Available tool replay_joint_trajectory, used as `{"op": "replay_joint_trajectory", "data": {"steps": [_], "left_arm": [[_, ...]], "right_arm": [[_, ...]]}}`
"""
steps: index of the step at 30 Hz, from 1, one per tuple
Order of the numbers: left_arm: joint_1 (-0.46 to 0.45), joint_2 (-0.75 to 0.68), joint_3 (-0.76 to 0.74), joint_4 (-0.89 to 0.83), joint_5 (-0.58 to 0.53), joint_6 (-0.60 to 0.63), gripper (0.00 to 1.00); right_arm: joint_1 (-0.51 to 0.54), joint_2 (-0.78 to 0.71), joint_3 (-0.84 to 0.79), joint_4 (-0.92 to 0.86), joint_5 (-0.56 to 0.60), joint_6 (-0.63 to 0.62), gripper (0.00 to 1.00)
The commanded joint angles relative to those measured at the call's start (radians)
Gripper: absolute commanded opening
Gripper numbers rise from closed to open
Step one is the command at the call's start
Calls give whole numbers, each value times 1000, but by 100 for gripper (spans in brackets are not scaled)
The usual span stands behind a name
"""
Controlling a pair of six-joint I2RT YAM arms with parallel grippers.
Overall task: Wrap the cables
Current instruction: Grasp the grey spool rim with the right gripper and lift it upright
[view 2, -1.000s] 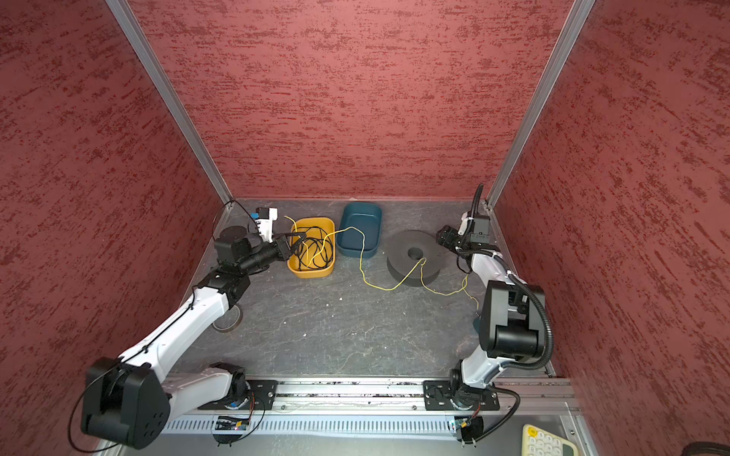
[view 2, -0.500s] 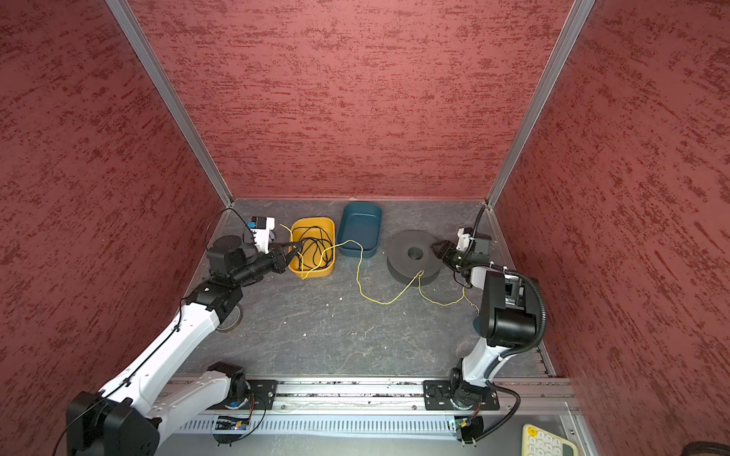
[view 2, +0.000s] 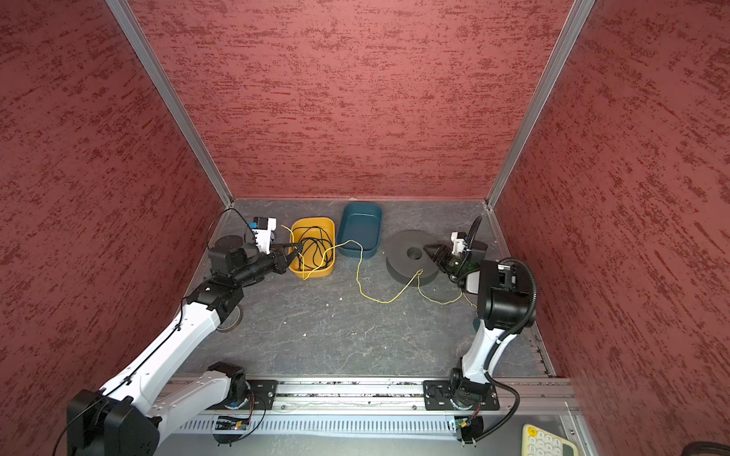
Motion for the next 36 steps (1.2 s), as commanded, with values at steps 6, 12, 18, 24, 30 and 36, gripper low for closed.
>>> {"op": "replay_joint_trajectory", "data": {"steps": [6, 12, 18, 24, 30, 36], "left_arm": [[-11, 6, -1, 20, 1, 5, 5], [-13, 5, -13, 19, 4, 16, 5], [-20, 12, -29, 57, 6, 17, 6], [-46, 24, -13, 50, -4, 62, 6], [-88, 10, -16, 57, -39, 128, 6], [-115, -13, -42, 110, -43, 154, 7]], "right_arm": [[-6, 65, -11, 226, -52, 110, 41], [-4, -23, 36, -31, 39, -43, 5], [35, -201, 151, -463, 235, -291, 0], [167, -338, 308, -801, 545, -405, 0], [296, -366, 460, -1004, 755, -438, 0], [446, -352, 539, -1069, 963, -416, 0]]}}
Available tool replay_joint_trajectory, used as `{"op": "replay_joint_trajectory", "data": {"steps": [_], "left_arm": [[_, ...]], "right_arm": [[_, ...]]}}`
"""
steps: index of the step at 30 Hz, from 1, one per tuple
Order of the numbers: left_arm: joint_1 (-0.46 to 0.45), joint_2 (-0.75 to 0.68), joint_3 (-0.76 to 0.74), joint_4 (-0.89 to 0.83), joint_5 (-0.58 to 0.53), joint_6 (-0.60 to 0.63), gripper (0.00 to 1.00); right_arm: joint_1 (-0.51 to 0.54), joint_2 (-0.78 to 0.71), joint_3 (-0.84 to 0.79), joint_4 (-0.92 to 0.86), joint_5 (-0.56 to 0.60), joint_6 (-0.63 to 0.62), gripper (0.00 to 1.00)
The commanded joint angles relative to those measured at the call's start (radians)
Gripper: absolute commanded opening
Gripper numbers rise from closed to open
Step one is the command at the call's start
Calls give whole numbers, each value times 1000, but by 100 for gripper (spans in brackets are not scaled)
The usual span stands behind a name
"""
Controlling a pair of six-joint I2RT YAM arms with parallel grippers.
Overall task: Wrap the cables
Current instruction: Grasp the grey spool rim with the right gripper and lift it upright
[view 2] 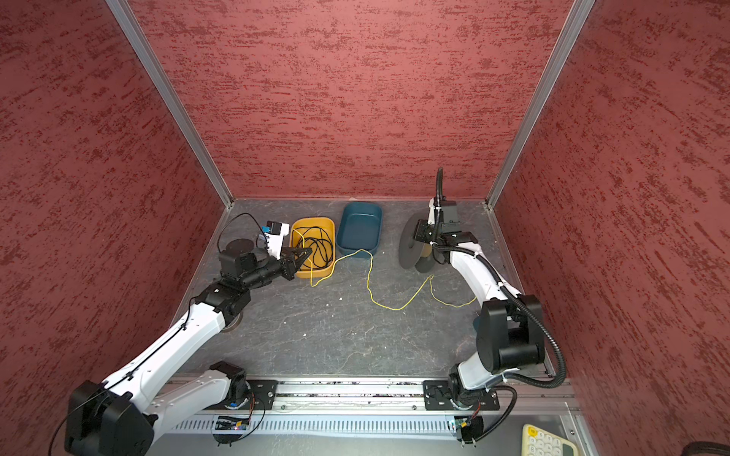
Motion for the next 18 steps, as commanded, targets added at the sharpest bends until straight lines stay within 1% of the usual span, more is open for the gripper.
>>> {"op": "replay_joint_trajectory", "data": {"steps": [1, 8, 12, 15, 18], "left_arm": [[-19, -20, -12, 57, -16, 44, 6], [-44, -2, -2, 59, -38, 58, 7], [-54, 3, -1, 56, -48, 71, 6], [-58, 1, -6, 57, -54, 71, 7], [-64, -3, -13, 63, -63, 78, 7]], "right_arm": [[83, -16, 58, -38, 210, -2, 0], [254, 60, 66, 13, 393, 93, 0], [329, 119, 109, 22, 480, 82, 0], [352, 174, 151, 4, 504, 60, 0], [364, 199, 159, 18, 480, 72, 0]]}}
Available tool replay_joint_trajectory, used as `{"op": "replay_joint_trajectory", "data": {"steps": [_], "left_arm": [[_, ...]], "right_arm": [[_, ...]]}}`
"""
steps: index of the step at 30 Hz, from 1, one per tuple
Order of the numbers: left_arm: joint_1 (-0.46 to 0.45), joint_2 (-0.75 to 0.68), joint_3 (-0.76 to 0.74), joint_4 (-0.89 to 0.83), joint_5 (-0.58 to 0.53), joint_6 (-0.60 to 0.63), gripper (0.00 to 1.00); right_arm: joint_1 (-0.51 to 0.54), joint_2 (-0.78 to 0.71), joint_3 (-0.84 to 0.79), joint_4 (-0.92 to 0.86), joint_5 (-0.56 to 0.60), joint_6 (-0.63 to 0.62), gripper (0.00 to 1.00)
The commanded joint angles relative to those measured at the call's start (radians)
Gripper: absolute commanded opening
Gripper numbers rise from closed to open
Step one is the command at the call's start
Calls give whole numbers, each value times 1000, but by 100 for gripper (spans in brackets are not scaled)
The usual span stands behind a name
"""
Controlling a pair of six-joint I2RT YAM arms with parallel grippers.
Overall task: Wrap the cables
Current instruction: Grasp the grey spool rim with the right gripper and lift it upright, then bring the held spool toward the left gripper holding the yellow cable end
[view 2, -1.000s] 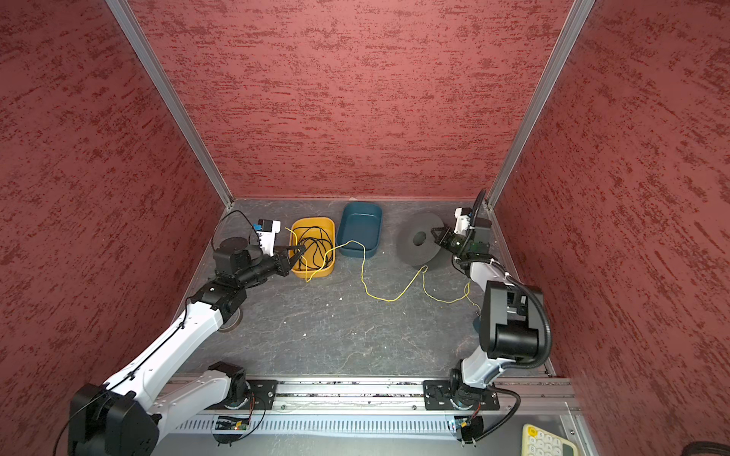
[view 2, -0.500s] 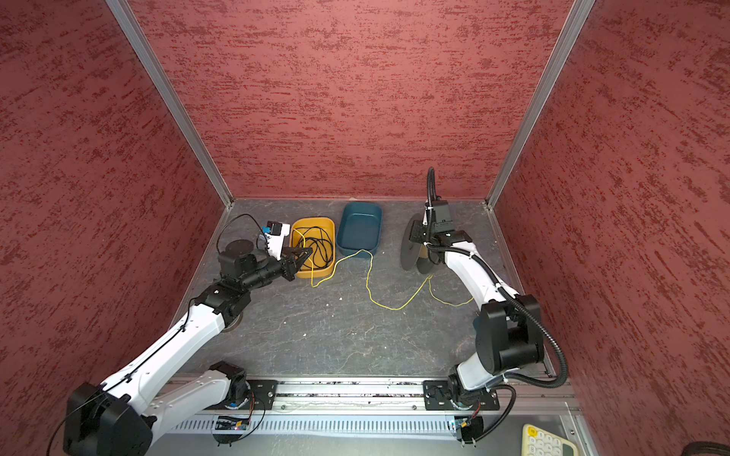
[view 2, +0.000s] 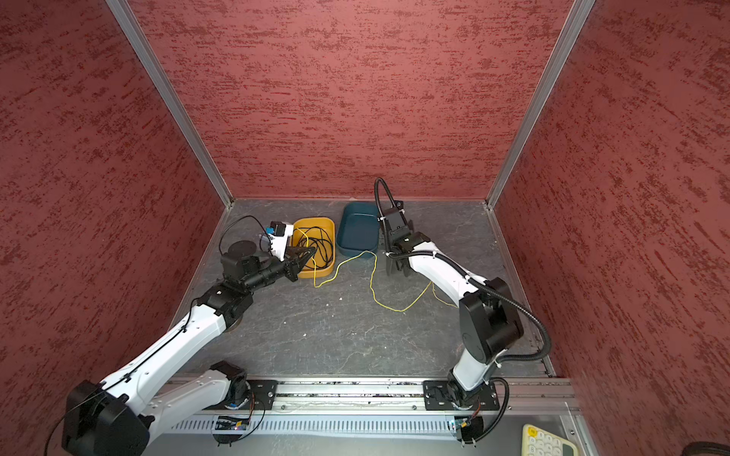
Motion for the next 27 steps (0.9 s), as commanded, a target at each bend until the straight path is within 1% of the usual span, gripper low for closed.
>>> {"op": "replay_joint_trajectory", "data": {"steps": [1, 4, 7, 10, 12, 13, 16, 21, 24, 27], "left_arm": [[-12, -1, -15, 26, -22, 25, 6], [-13, 1, -16, 26, -30, 30, 7], [-16, 3, -17, 28, -32, 33, 6], [-19, 6, -18, 32, -35, 32, 7], [-22, 6, -21, 34, -38, 33, 7], [-24, 6, -21, 35, -39, 33, 7], [-27, 6, -23, 32, -44, 35, 7], [-30, 2, -27, 25, -54, 40, 7], [-35, 1, -19, 13, -60, 40, 7], [-42, 3, -12, 11, -74, 44, 7]], "right_arm": [[24, 32, 38, 43, 45, 8, 0], [29, 34, 39, 54, 39, 11, 1], [29, 36, 43, 55, 41, 5, 5], [29, 36, 44, 55, 29, 3, 14], [29, 34, 42, 57, 20, 2, 23], [29, 33, 42, 58, 18, 0, 26], [29, 28, 44, 62, 0, -9, 29], [29, 3, 42, 76, -62, -18, 47], [29, -12, 51, 75, -123, -32, 51], [29, -27, 66, 59, -153, -33, 56]]}}
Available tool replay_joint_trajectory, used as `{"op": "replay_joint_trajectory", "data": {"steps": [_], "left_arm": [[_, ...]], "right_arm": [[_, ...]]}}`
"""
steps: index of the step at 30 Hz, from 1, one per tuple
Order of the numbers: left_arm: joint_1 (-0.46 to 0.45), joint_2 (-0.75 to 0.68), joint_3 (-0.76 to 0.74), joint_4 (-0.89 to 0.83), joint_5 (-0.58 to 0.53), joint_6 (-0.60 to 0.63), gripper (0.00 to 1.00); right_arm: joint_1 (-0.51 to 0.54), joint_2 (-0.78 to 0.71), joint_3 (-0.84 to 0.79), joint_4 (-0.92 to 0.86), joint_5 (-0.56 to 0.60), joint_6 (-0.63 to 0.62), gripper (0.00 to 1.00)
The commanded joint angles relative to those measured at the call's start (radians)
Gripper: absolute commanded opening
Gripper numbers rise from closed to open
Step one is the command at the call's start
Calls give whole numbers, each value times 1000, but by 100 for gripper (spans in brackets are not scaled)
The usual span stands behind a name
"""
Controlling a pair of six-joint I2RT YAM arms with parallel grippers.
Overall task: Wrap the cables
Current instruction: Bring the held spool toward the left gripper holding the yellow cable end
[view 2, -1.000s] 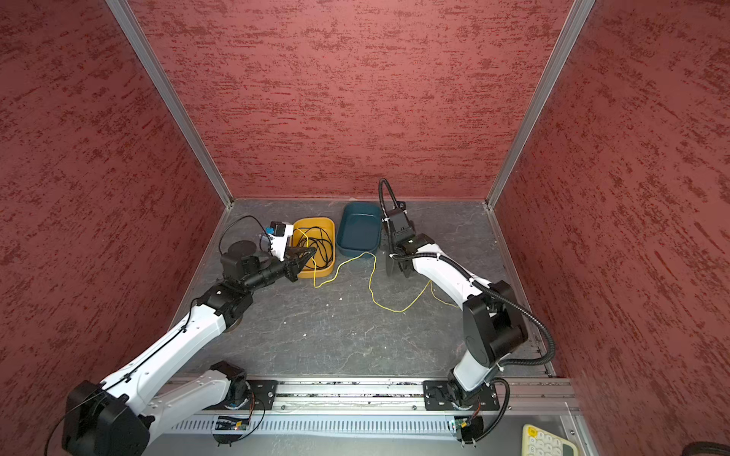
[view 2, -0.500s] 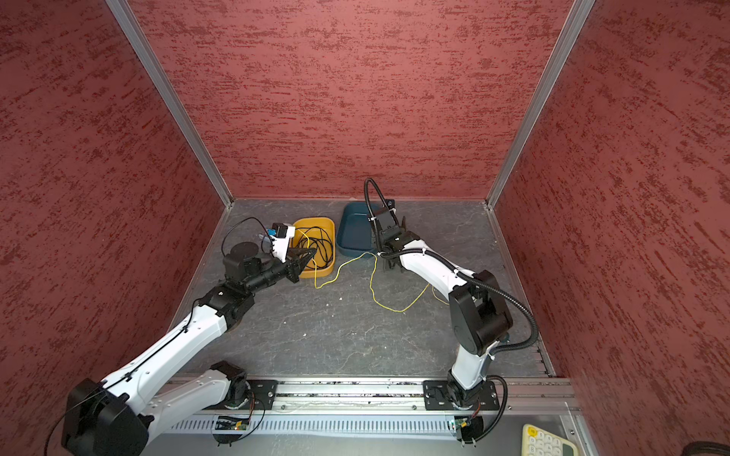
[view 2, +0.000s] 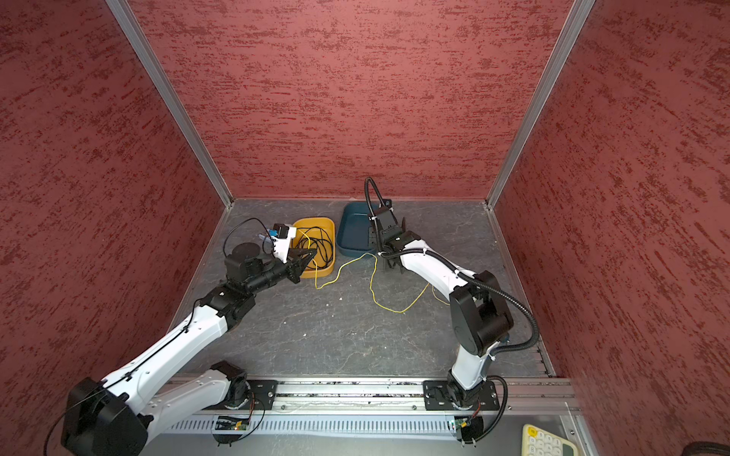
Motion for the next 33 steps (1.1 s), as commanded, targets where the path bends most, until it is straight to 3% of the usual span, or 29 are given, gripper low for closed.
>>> {"op": "replay_joint_trajectory", "data": {"steps": [1, 24, 30, 33], "left_arm": [[-13, 1, 5, 8, -19, 22, 7], [-32, 12, 6, 14, -35, 35, 7], [-46, 44, 62, 73, -70, 95, 7], [-61, 94, 109, 130, -85, 130, 7]], "right_arm": [[4, -54, 46, 15, -63, -13, 58], [3, -110, 40, -4, -51, -47, 65], [-1, -189, 57, -7, -111, -155, 83], [-11, -218, 116, -65, -179, -216, 84]]}}
